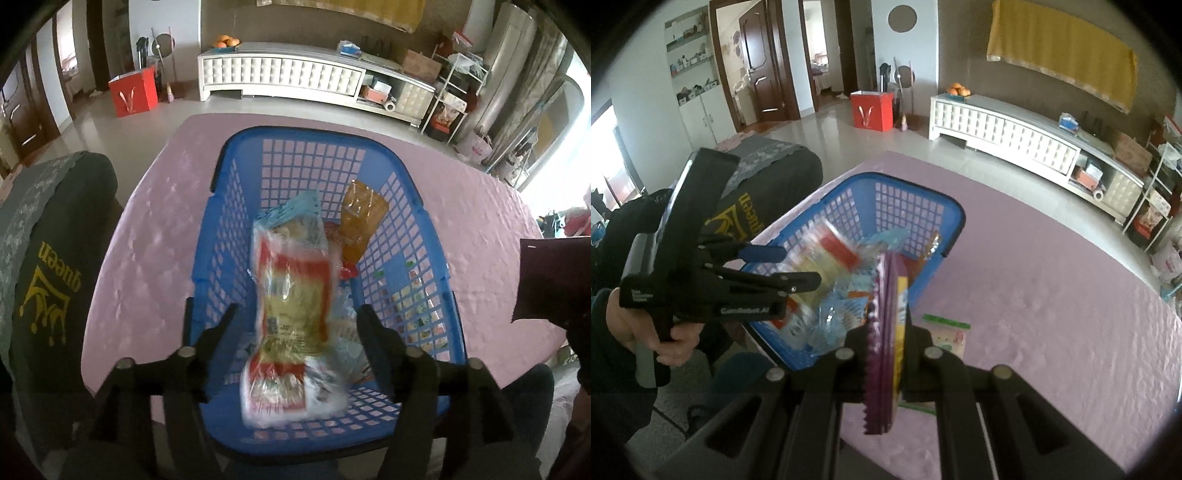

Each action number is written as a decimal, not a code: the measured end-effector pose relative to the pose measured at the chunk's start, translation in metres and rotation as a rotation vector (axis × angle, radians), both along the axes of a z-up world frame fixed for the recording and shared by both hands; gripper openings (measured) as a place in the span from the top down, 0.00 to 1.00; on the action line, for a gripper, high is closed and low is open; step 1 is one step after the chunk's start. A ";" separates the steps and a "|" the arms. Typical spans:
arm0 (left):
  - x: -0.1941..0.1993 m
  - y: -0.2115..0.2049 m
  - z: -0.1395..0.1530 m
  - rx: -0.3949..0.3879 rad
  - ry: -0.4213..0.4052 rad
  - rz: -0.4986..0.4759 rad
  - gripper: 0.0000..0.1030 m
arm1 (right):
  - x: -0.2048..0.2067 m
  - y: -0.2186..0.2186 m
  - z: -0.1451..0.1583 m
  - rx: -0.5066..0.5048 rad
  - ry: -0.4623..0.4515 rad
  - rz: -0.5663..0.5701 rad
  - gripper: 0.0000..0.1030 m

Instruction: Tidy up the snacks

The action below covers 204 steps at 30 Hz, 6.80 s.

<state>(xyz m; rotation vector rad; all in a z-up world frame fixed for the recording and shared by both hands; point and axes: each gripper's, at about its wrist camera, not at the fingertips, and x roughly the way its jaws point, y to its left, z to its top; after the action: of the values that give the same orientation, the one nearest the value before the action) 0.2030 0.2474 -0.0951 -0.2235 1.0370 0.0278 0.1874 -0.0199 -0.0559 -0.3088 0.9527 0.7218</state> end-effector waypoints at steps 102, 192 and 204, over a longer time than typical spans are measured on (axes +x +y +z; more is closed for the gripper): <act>0.019 -0.041 -0.013 0.067 -0.119 -0.124 0.28 | 0.040 -0.060 -0.143 -0.140 0.270 -0.168 0.13; -0.028 0.049 0.020 0.109 -0.336 0.052 0.01 | 0.025 0.078 -0.065 -0.280 -0.014 -0.061 0.33; -0.044 0.019 0.048 0.146 -0.377 0.041 0.01 | 0.001 0.025 -0.014 -0.147 -0.088 -0.176 0.22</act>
<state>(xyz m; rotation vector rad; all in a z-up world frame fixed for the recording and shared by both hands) 0.1594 0.2665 -0.0472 -0.1109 0.6511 0.0949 0.1886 0.0050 -0.0696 -0.3775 0.9380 0.4749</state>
